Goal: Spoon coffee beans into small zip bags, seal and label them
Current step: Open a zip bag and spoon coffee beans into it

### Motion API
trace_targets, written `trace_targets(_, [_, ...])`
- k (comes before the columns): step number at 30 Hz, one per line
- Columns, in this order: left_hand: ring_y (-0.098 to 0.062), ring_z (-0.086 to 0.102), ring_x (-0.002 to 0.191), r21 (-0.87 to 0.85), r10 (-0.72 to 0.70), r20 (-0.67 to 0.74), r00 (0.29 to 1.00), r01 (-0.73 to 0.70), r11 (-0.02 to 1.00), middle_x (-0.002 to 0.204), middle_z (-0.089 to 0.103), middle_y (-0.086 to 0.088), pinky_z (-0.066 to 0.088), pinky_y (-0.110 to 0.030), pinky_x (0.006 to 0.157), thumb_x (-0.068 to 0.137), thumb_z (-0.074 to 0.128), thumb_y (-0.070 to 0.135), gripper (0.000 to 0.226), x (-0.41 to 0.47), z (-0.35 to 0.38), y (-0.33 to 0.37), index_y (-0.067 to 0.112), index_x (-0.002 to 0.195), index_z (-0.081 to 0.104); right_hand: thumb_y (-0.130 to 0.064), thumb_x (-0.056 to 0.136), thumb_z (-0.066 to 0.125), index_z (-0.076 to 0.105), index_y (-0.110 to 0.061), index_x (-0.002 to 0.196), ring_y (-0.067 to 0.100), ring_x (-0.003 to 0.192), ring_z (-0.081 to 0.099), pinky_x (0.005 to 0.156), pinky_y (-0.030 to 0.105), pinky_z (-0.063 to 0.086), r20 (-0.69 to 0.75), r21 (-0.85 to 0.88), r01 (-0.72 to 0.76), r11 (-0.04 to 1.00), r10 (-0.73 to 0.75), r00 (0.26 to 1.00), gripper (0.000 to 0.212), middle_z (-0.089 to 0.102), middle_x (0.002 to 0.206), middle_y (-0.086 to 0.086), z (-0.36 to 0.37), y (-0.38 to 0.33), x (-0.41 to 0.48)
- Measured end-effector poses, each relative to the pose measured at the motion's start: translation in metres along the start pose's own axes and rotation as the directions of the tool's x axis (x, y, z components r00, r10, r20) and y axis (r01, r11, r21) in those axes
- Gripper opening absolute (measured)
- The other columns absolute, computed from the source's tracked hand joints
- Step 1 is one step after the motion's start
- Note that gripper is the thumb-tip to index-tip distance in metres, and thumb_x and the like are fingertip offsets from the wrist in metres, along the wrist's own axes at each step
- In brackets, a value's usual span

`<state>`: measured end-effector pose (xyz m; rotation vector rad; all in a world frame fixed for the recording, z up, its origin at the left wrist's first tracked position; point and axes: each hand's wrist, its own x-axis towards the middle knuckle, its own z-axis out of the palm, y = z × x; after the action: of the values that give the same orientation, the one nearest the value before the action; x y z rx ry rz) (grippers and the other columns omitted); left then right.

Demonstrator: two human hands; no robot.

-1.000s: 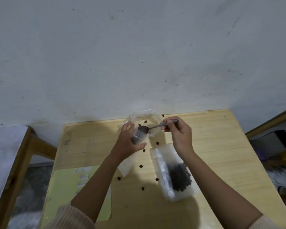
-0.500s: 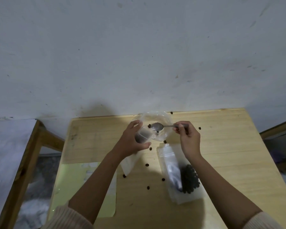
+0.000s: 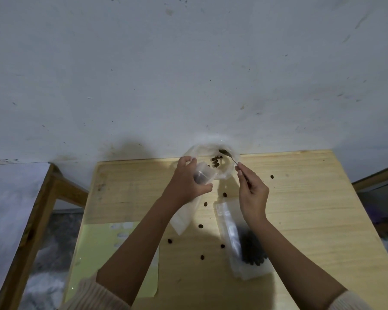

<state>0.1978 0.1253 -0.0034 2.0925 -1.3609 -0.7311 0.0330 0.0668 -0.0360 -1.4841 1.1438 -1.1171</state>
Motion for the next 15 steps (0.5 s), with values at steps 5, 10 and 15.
trace_targets(5, [-0.015, 0.039, 0.119, 0.003, 0.036, 0.016, 0.999, -0.036, 0.999, 0.143, 0.028, -0.008, 0.024, -0.005, 0.08, 0.073, 0.079, 0.03, 0.073, -0.004, 0.0, 0.0, 0.001, 0.13, 0.044, -0.003, 0.092, 0.054, 0.063, -0.004, 0.116, 0.009, 0.106, 0.062, 0.097, 0.018, 0.046, -0.037, -0.036, -0.034, 0.999, 0.033, 0.999, 0.026, 0.066, 0.112, 0.005, 0.004, 0.006, -0.002])
trace_targets(10, [-0.012, 0.038, 0.123, -0.006, 0.078, 0.079, 0.994, -0.078, 0.997, 0.147, 0.025, -0.004, 0.021, -0.004, 0.087, 0.073, 0.079, 0.033, 0.084, -0.011, -0.002, -0.007, 0.005, 0.139, 0.037, -0.007, 0.093, 0.053, 0.067, -0.009, 0.099, 0.019, 0.095, 0.067, 0.088, 0.024, 0.052, -0.216, 0.336, -0.368, 0.867, 0.451, 0.866, 0.015, 0.069, 0.095, 0.009, 0.009, 0.01, 0.006])
trace_targets(15, [-0.001, 0.027, 0.129, -0.038, 0.075, 0.099, 0.992, -0.072, 0.997, 0.149, 0.026, 0.005, 0.019, -0.012, 0.099, 0.071, 0.08, 0.034, 0.088, -0.013, -0.003, -0.019, 0.009, 0.143, 0.035, 0.001, 0.09, 0.054, 0.064, 0.002, 0.096, 0.018, 0.078, 0.067, 0.069, 0.014, 0.056, -0.181, 0.545, -0.519, 0.658, 0.697, 0.694, 0.012, 0.067, 0.085, 0.011, 0.012, 0.01, 0.006])
